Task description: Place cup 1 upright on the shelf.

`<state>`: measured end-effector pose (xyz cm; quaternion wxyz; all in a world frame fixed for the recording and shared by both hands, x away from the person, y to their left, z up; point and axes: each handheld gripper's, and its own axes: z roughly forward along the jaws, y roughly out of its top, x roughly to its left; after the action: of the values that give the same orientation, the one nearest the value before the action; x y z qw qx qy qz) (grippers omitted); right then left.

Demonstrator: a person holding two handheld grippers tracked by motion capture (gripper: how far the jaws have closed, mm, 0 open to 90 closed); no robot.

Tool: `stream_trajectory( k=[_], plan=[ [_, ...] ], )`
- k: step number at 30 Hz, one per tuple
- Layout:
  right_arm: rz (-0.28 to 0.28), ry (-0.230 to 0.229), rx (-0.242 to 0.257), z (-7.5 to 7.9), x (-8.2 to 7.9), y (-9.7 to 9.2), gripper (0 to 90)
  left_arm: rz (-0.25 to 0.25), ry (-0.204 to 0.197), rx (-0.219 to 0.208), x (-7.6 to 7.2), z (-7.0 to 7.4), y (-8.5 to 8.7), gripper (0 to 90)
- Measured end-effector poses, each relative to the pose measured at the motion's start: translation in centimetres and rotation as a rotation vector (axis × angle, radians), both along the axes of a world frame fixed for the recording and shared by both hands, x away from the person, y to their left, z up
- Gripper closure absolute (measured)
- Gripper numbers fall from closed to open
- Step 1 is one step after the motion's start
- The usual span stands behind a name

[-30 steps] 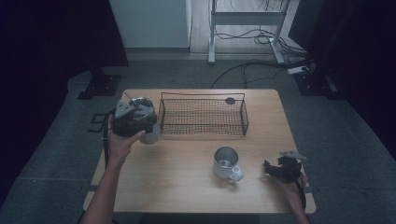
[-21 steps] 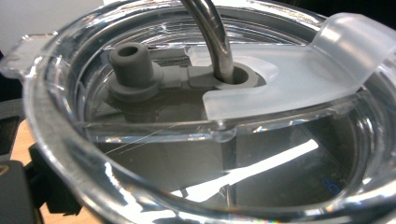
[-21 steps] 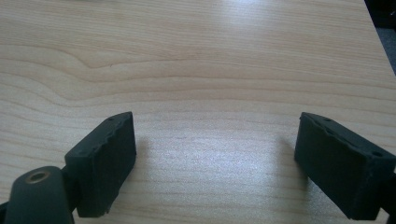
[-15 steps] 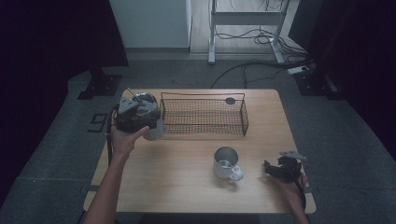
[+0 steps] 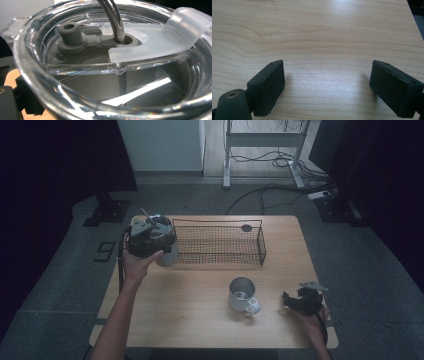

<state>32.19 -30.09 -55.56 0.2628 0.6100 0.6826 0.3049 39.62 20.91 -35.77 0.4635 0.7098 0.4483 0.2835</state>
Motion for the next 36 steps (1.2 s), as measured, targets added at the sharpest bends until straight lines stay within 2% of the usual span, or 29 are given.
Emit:
stream_trajectory(
  k=[14,19,24,27,36],
  plan=[
    [-0.001,-0.002,0.000,0.0,0.0,0.0,12.5,-0.017,0.002,-0.002,1.1,0.4,-1.6,4.0],
    [-0.001,-0.002,0.000,0.0,0.0,0.0,12.5,-0.017,0.000,-0.019,1.5,0.5,-1.8,4.0],
    [-0.001,-0.001,0.000,0.0,0.0,0.0,12.5,-0.017,0.001,-0.015,1.8,0.6,-2.0,4.0],
    [-0.001,-0.001,0.000,0.0,0.0,0.0,12.5,-0.019,0.002,0.004,2.1,0.6,-2.2,4.0],
    [-0.001,-0.002,0.000,0.0,0.0,0.0,12.5,-0.022,0.003,-0.008,2.7,0.7,-2.6,4.0]
  ],
)
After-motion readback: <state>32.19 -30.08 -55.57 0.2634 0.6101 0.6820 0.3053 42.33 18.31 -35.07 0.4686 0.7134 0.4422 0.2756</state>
